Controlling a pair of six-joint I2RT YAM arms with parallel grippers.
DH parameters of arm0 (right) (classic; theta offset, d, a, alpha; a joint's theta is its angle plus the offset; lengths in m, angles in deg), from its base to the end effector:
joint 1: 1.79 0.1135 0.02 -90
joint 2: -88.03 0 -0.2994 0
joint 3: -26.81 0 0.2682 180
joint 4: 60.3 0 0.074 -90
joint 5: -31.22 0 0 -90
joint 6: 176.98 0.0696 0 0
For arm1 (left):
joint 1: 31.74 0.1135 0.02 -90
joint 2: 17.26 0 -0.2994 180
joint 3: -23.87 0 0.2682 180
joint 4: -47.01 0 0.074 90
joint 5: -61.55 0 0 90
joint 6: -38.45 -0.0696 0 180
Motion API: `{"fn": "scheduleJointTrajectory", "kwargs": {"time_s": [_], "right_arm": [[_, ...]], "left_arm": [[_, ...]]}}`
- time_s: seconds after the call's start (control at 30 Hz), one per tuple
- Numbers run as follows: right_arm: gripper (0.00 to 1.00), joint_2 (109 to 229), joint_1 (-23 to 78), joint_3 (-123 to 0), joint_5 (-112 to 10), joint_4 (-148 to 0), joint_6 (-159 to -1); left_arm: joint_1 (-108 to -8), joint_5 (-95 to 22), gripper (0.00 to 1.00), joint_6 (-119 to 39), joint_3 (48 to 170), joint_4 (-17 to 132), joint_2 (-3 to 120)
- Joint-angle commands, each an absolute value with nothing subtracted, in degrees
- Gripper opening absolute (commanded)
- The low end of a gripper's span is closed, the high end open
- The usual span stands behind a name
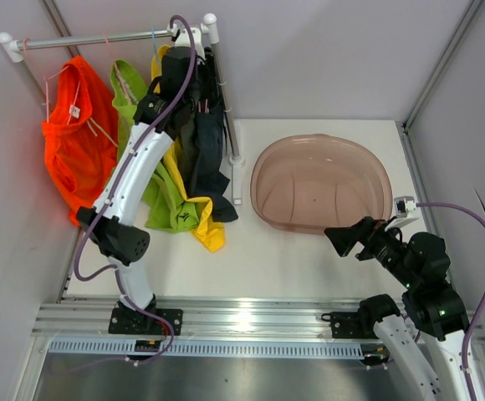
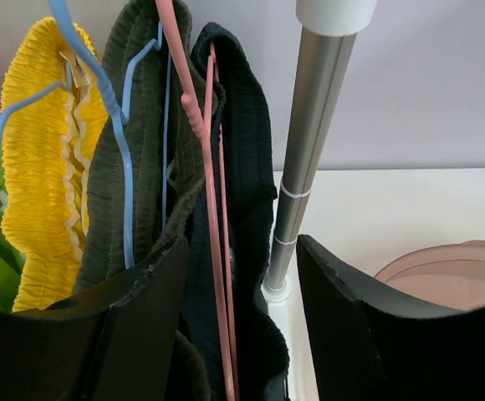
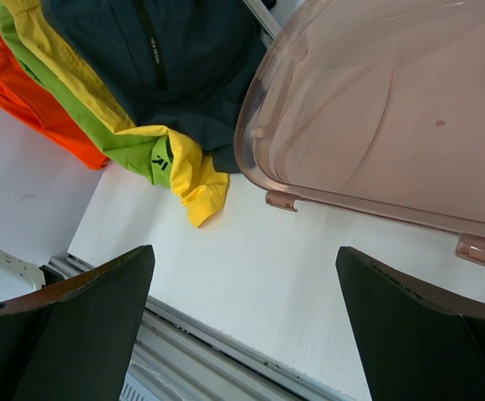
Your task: Remove the shorts from the hanger
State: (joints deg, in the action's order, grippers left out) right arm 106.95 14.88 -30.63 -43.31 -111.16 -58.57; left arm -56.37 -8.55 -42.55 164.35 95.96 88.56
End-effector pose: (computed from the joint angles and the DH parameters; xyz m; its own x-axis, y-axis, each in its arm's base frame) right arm 0.0756 0.0420 0.3475 -0.4304 0.3498 -0.8321 -0.3653 0.7755 0.5149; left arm 0.4256 -0.1691 0.5197 -0.2360 -0.0536 -0.9703 0.0558 0.9961 -0.0686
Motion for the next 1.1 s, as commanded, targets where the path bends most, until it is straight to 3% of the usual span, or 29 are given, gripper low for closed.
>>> {"fn": "scheduleJointTrajectory", "kwargs": {"time_s": [0.0, 0.1, 0.37, 0.4, 0.5, 0.83, 1.07], "right_arm": [[0.99, 107.5, 15.0, -32.5, -42.8, -110.5, -59.0], [1.0, 107.5, 15.0, -32.5, -42.9, -110.5, -58.9], [1.0, 107.5, 15.0, -33.0, -43.2, -111.5, -59.3], [0.99, 107.3, 15.0, -33.0, -43.3, -111.6, -59.4], [0.99, 107.3, 15.0, -33.0, -43.4, -111.5, -59.1], [0.99, 107.4, 15.0, -32.7, -43.0, -109.1, -58.0], [0.99, 111.8, 15.0, -34.3, -39.8, -103.5, -56.4]], "left_arm": [[-56.3, -6.9, 0.61, -44.1, 164.1, 94.2, 90.2], [-55.7, -7.3, 0.59, -43.2, 164.3, 94.1, 91.6], [-52.8, -10.5, 0.34, -40.7, 168.0, 93.8, 95.5], [-52.6, -10.4, 0.22, -40.8, 169.6, 94.3, 96.6], [-52.5, -10.1, 0.01, -40.8, 172.1, 95.3, 97.3], [-52.6, -12.2, 0.0, -41.6, 179.7, 99.4, 92.4], [-52.7, -14.0, 0.0, -41.8, 177.2, 98.9, 85.8]]}}
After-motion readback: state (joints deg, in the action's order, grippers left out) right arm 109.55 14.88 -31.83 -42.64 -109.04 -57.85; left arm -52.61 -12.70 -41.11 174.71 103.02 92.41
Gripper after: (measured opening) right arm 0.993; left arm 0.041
